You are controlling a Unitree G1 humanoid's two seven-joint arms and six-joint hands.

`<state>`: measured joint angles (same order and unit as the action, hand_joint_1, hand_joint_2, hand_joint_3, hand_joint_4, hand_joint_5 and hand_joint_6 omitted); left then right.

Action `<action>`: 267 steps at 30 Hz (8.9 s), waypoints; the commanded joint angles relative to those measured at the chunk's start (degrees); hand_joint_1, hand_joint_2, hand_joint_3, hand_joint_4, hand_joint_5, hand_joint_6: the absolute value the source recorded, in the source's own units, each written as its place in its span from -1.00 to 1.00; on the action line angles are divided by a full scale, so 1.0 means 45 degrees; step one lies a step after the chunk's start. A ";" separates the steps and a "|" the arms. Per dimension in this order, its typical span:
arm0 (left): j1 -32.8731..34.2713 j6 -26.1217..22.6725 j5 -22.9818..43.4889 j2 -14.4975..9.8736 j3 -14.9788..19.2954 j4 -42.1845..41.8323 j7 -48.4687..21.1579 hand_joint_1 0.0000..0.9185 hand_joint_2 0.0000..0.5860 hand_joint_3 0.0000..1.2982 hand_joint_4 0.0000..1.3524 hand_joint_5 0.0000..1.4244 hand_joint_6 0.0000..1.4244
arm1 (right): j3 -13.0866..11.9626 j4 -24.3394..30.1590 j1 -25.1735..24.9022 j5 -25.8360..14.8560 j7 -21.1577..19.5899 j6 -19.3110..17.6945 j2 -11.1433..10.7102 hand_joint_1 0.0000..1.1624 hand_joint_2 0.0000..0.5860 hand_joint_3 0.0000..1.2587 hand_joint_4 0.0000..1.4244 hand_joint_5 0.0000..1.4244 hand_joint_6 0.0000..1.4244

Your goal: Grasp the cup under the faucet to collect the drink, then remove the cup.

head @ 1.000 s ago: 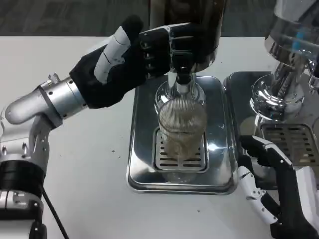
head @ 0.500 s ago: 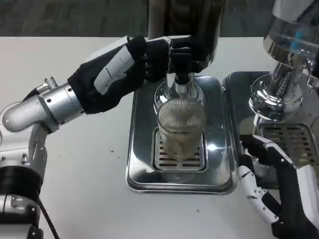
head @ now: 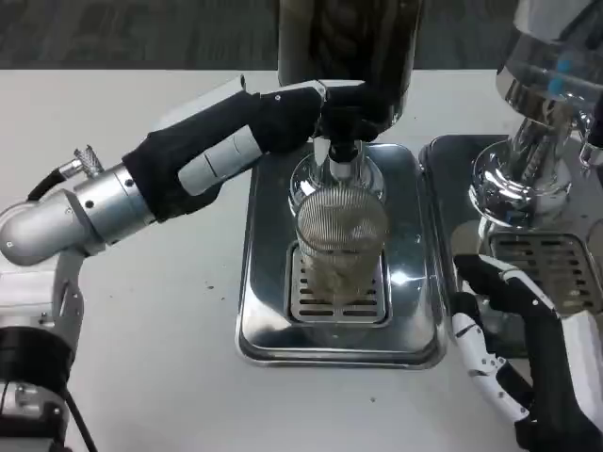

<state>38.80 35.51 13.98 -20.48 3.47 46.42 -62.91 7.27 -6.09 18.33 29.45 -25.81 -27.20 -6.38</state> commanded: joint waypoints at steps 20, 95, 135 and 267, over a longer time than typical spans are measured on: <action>-0.0531 0.3806 -0.1793 -0.0931 -0.1049 0.0350 0.1481 -1.00 -0.77 -0.71 -0.81 -0.75 -0.83 | -0.0134 0.0288 -0.0170 -0.0330 0.0334 -0.0131 -0.0232 -0.39 0.49 -0.41 -0.56 -0.56 -0.52; -0.0727 0.6293 -0.2955 -0.2219 -0.2146 0.0412 0.4422 -1.00 -0.64 -0.70 -0.78 -0.75 -0.83 | -0.0125 -0.4198 -0.4808 -0.4823 0.6685 -0.1695 -0.0393 0.11 -0.29 -1.00 -1.00 -1.00 -0.88; -0.0977 0.6216 -0.2924 -0.2414 -0.2174 0.0096 0.4568 -1.00 -0.63 -0.68 -0.77 -0.75 -0.83 | -0.0104 -0.5210 -0.5665 -0.5056 0.7054 -0.1581 -0.0094 0.07 -0.25 -1.00 -1.00 -1.00 -0.91; -0.5807 0.0303 0.0806 -0.1679 0.2253 -0.1809 0.3509 -1.00 -0.48 -0.42 -0.50 -0.59 -0.67 | 0.1322 -0.5669 -0.6527 -0.2336 0.5119 0.1095 0.0450 0.09 -0.23 -0.80 -0.76 -0.67 -0.63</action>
<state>13.61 37.38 17.94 -27.12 13.21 38.90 -47.56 12.25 -30.99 -11.91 18.42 -2.98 -23.63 -4.82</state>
